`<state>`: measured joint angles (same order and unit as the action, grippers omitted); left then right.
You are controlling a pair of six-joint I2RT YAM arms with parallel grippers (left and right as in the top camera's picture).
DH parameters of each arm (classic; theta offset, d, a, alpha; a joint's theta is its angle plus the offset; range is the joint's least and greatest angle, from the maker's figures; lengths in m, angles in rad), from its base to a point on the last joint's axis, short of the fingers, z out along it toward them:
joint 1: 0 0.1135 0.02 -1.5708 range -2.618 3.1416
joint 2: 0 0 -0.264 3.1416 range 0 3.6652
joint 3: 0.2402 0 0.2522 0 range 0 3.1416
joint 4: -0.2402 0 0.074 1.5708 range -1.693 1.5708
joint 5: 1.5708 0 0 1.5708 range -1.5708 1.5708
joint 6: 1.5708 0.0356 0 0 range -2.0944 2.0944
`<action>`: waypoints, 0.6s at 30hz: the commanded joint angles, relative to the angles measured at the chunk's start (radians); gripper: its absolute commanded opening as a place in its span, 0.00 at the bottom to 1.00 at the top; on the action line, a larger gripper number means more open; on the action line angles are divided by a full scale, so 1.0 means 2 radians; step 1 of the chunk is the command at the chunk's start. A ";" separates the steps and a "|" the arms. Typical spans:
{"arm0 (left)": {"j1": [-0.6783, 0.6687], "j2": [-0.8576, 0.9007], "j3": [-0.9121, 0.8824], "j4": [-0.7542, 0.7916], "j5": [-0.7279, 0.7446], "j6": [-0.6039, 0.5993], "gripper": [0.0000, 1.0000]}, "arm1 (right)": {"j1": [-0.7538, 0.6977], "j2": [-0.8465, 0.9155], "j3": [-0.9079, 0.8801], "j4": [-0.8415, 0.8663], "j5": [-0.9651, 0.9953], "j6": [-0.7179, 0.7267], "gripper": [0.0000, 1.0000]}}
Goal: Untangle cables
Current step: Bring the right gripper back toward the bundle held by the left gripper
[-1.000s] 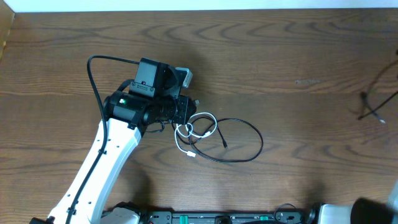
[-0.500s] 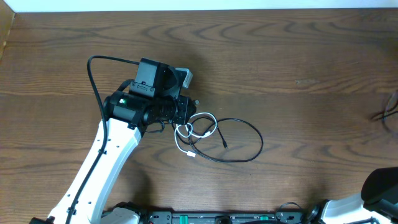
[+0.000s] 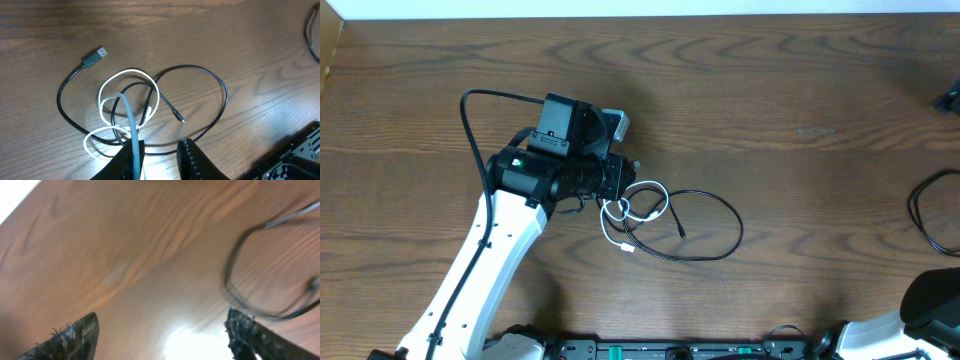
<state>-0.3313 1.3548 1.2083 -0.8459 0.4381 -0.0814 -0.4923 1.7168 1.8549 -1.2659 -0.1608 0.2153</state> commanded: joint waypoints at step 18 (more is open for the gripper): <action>0.000 -0.001 -0.004 -0.007 -0.005 -0.003 0.28 | 0.222 -0.001 -0.156 -0.022 -0.052 -0.086 0.84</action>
<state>-0.3313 1.3548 1.2079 -0.8570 0.4385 -0.0811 -0.1081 1.7168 1.6318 -1.3472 -0.2554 0.0696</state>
